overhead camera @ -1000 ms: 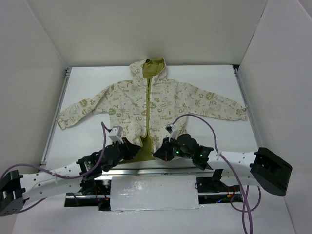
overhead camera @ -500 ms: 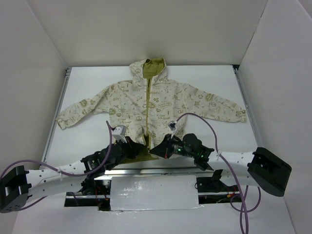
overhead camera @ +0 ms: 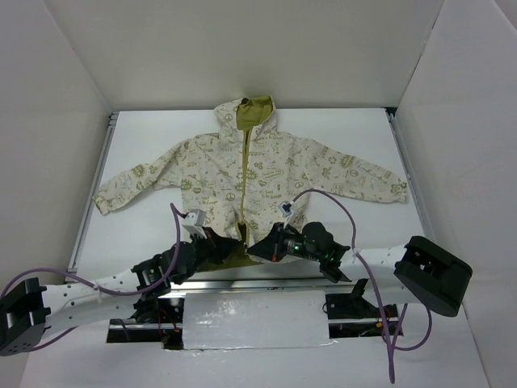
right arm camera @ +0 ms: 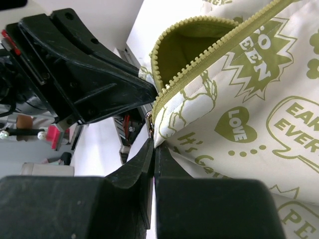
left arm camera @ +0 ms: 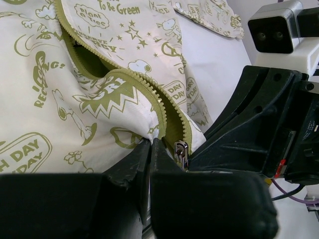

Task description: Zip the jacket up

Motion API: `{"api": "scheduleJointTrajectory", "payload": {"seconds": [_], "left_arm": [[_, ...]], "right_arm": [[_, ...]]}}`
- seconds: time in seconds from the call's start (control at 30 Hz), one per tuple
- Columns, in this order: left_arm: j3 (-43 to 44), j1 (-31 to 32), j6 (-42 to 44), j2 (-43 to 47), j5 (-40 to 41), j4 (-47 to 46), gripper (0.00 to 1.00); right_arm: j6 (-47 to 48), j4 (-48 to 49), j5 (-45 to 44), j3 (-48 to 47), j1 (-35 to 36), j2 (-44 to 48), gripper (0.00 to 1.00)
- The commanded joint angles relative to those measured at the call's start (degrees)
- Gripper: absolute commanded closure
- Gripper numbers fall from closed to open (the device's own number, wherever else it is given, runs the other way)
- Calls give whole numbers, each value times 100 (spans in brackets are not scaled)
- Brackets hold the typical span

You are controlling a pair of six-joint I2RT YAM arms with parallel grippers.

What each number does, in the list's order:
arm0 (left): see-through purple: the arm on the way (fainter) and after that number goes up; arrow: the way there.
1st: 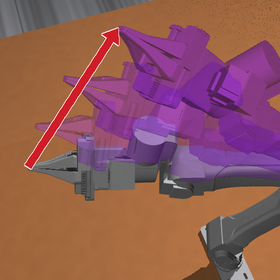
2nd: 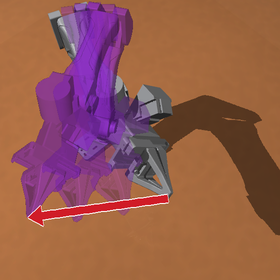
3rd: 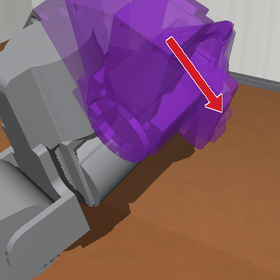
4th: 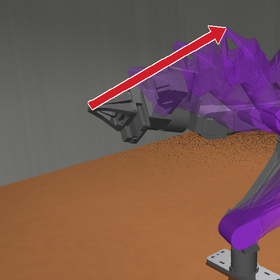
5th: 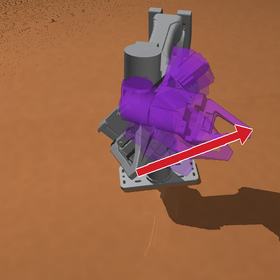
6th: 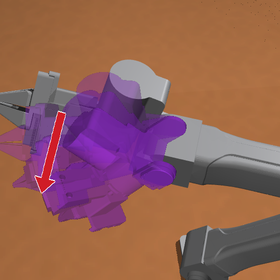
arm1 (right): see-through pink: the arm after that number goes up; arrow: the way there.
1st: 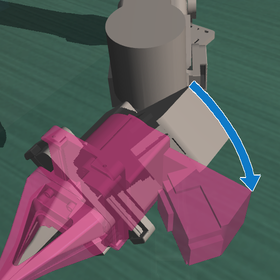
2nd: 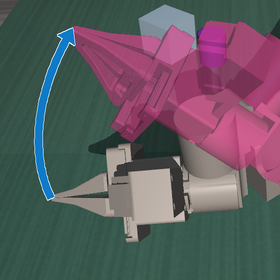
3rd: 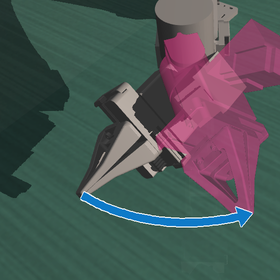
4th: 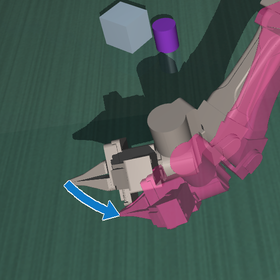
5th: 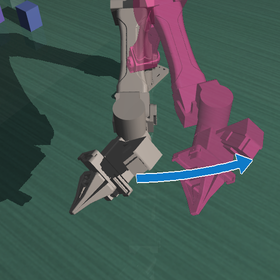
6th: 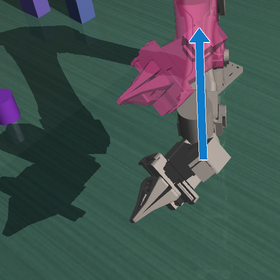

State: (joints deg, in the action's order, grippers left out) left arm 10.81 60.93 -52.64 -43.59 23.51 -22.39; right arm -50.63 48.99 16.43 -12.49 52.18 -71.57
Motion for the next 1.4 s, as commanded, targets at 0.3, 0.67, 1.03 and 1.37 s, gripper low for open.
{"api": "scheduleJointTrajectory", "payload": {"seconds": [0.3, 0.67, 1.03, 1.37], "left_arm": [[-79, -19, -53, 18, -153, -687, 100], [-140, -19, -123, -9, -180, -740, 100], [-149, -19, -150, 9, -215, -749, 100], [-176, -19, -167, 185, -171, -661, 100]], "right_arm": [[-43, 893, 150, -52, -165, -340, 100], [-61, 1174, 221, -43, -200, -454, 100], [-61, 1165, 212, -25, -270, -463, 100], [-61, 1323, 379, -52, -323, -621, 100]]}}
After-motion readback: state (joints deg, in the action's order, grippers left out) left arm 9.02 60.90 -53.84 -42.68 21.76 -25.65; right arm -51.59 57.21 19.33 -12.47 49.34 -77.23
